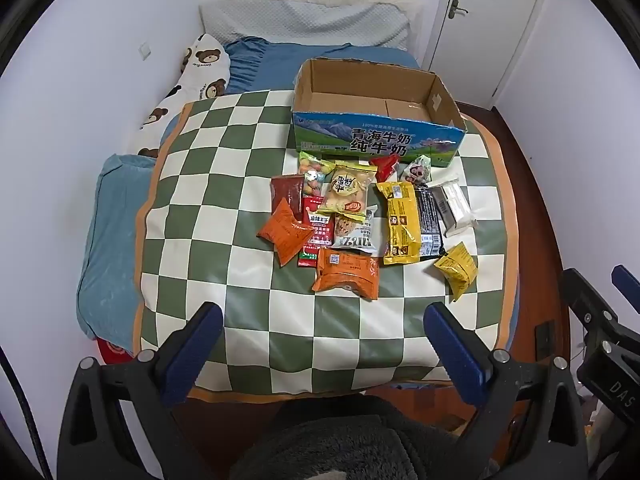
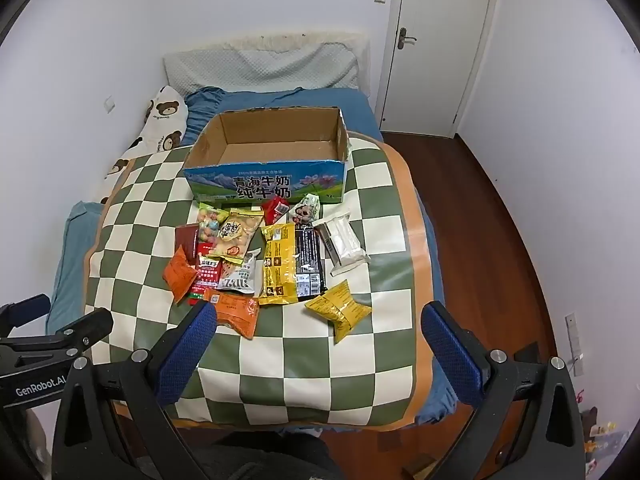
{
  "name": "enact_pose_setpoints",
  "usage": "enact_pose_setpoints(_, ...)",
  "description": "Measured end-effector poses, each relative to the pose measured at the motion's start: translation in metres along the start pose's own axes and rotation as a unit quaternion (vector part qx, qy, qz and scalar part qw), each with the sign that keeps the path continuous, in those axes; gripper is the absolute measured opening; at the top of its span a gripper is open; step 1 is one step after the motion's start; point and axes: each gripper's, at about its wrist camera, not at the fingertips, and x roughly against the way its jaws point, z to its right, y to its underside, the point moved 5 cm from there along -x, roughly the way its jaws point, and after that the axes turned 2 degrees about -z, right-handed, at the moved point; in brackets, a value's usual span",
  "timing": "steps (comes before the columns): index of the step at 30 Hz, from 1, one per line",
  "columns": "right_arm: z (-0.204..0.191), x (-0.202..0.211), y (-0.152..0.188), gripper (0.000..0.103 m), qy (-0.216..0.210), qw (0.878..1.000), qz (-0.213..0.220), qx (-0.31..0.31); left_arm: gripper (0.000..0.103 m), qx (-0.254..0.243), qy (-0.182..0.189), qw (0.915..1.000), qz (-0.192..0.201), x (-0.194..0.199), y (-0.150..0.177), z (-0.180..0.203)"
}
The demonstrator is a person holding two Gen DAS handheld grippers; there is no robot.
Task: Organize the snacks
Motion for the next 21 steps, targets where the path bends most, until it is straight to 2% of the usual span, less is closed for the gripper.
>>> enact_pose_setpoints(21,-0.001,0.007,0.004,0.103,-0.026,1.0,0.002,-0.004,0.103,0.0,-0.003,0.9999,0.015,0.012,0.0,-0.003)
